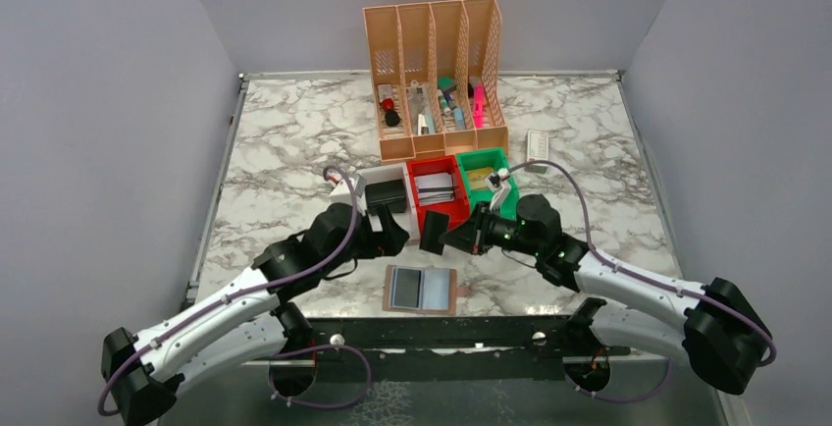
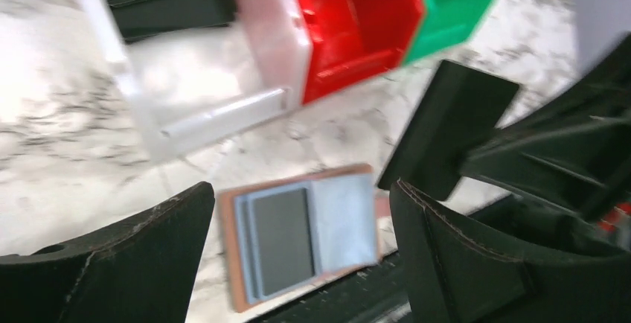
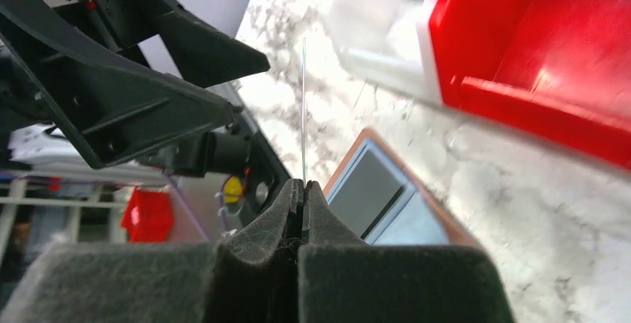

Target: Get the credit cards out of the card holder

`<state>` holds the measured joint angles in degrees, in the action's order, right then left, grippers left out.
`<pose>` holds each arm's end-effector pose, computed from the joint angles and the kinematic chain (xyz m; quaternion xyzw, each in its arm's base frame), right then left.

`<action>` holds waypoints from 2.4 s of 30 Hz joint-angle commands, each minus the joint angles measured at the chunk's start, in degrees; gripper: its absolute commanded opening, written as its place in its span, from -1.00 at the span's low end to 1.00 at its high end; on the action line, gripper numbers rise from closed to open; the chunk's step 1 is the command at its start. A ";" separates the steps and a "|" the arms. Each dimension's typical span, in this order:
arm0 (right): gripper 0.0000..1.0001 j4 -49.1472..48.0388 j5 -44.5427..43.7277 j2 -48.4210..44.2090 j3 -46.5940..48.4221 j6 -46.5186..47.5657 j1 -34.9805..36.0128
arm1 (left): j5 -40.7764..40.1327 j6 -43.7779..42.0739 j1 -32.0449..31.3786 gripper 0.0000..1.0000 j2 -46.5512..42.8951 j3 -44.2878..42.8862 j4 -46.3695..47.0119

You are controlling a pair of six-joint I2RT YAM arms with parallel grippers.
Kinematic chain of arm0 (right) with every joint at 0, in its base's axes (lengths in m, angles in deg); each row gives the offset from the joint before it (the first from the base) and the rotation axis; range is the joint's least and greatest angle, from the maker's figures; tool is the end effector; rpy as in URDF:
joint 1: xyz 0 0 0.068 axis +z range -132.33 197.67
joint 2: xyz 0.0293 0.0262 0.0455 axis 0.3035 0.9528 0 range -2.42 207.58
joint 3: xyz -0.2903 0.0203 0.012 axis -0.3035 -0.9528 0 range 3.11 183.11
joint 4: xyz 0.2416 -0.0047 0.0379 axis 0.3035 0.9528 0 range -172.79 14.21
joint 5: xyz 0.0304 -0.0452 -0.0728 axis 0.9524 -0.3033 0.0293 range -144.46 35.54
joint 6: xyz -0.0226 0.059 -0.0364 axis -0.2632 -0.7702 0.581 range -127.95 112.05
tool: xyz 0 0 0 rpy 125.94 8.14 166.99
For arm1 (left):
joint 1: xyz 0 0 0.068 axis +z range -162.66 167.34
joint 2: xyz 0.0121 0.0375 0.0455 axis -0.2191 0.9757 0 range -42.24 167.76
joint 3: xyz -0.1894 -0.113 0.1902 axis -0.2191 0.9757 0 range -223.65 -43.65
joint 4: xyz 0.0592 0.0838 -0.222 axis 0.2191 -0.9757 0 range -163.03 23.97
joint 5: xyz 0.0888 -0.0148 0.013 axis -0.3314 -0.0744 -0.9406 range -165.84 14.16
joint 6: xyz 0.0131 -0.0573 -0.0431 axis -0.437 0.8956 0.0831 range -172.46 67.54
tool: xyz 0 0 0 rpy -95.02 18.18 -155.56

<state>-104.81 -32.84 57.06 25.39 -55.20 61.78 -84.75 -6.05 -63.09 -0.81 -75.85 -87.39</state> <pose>0.1417 0.1687 0.2339 -0.0926 0.7830 0.5310 0.3104 0.1071 -0.1148 0.2555 -0.0081 0.8668 -0.3248 0.3784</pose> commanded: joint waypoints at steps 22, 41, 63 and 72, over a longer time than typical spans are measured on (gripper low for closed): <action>-0.98 29.01 -42.18 30.19 42.30 37.40 16.13 | -6.81 -19.39 34.01 0.98 -3.14 -6.88 -11.79; -0.98 22.28 -60.38 53.36 56.38 64.06 19.43 | -2.87 -20.86 34.00 0.98 -3.05 -6.31 -10.58; -0.34 18.78 -47.76 56.80 54.54 71.55 19.43 | -1.58 -21.43 34.10 0.98 -2.22 -5.96 -9.85; -0.31 22.45 -50.60 51.23 55.07 61.56 19.43 | -1.04 -21.45 34.09 0.98 -2.06 -5.80 -9.60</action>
<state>-84.22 -82.93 113.93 80.43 14.42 81.08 -87.17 -26.84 -29.24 -2.77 -82.19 -98.52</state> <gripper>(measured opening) 0.342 0.987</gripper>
